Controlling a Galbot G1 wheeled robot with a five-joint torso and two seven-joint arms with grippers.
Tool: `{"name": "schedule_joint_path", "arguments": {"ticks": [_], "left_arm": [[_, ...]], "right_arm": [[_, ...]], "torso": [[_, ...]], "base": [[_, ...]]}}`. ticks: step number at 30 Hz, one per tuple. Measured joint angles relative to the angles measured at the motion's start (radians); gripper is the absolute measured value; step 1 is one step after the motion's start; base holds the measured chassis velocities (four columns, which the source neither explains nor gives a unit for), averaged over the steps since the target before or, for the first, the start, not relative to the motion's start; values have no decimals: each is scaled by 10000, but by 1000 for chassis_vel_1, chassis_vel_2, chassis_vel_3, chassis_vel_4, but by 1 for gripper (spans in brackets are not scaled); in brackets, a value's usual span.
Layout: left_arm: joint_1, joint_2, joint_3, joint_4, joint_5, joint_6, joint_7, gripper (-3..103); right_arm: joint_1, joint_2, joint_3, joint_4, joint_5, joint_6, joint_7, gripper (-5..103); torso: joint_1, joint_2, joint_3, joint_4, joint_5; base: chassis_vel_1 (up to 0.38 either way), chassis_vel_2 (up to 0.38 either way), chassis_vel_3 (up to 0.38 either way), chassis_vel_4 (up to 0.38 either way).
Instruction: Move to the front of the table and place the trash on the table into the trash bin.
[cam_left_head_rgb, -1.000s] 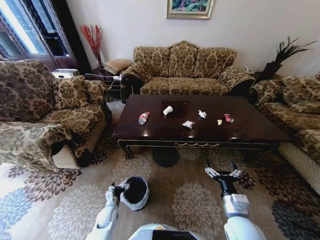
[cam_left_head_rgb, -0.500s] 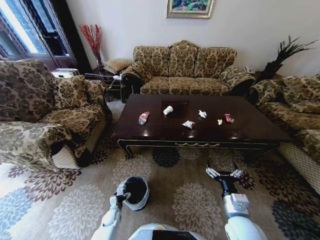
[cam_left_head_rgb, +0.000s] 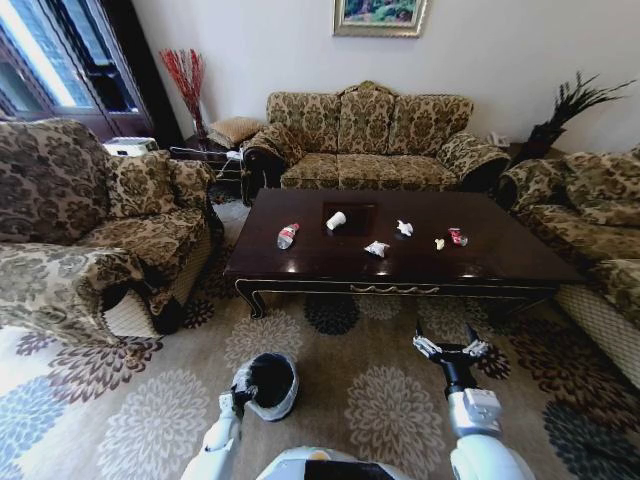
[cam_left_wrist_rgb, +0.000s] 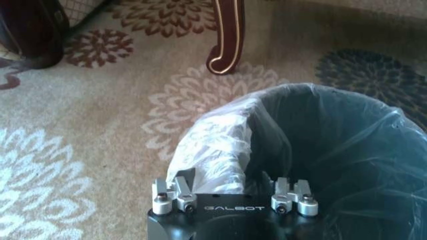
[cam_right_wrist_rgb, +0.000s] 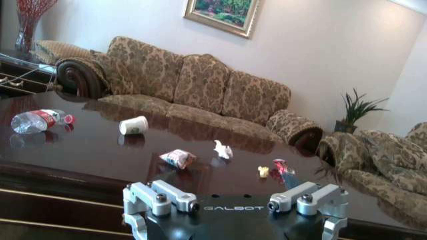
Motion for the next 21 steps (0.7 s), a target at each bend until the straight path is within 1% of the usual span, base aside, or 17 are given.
{"name": "schedule_joint_path", "arguments": {"ticks": [2, 3, 5, 6, 9, 11, 12, 13, 14, 15, 16, 17, 20, 21], "left_arm": [[-81, -14, 18, 105, 50, 87, -4, 59], [-81, -14, 18, 105, 50, 87, -4, 59], [-144, -23, 34, 184, 62, 144, -15, 52], [-144, -23, 34, 184, 62, 144, -15, 52], [-216, -17, 40, 250, 63, 173, -25, 40], [-228, -15, 41, 256, 60, 174, -25, 40], [-241, -14, 40, 260, 52, 175, -26, 36], [-241, -14, 40, 260, 52, 175, -26, 36], [-246, -15, 41, 261, 40, 172, -25, 28], [-249, -19, 41, 262, 30, 171, -28, 28], [-255, -31, 45, 264, 13, 169, -40, 24], [-255, -31, 45, 264, 13, 169, -40, 24], [-274, -67, 51, 273, 4, 166, -76, 12], [-274, -67, 51, 273, 4, 166, -76, 12]], "right_arm": [[-14, -6, 25, 23, 0, 0, 8, 100], [-14, -6, 25, 23, 0, 0, 8, 100], [-15, -27, 41, 62, 5, 1, 30, 100], [-15, -27, 41, 62, 5, 1, 30, 100], [-9, -53, 48, 110, 8, -3, 54, 100], [-7, -55, 48, 113, 9, -6, 56, 100], [-4, -58, 46, 114, 9, -10, 58, 100], [-4, -58, 46, 114, 9, -10, 58, 100], [0, -64, 43, 114, 9, -16, 69, 100], [2, -70, 43, 114, 9, -21, 77, 100], [4, -81, 42, 114, 11, -45, 87, 100], [4, -81, 42, 114, 11, -45, 87, 100], [8, -113, 62, 114, 40, -72, 144, 100], [8, -113, 62, 114, 40, -72, 144, 100]], "torso": [[0, 0, 0, -1, 1], [0, 0, 0, -1, 1], [0, 0, 0, 0, -1], [0, 0, 0, 0, -1], [0, 0, 0, 0, 0], [0, 0, 0, -1, 0], [0, 0, 0, -1, 0], [0, 0, 0, -1, 0], [0, 0, 0, -1, 0], [0, 0, 0, 0, 0], [0, 0, 0, 0, 0], [0, 0, 0, 0, 0], [0, 0, 0, 0, 1], [0, 0, 0, 0, 1]], "base": [[0, 0, 0, 0], [0, 0, 0, 0], [0, 0, 0, 0], [0, 0, 0, 0], [0, 0, 0, 0], [0, 0, 0, 0], [0, 0, 0, 0], [0, 0, 0, 0], [0, 0, 0, 0], [0, 0, 0, 0], [0, 0, 0, 0], [0, 0, 0, 0], [0, 0, 0, 0], [0, 0, 0, 0]]}}
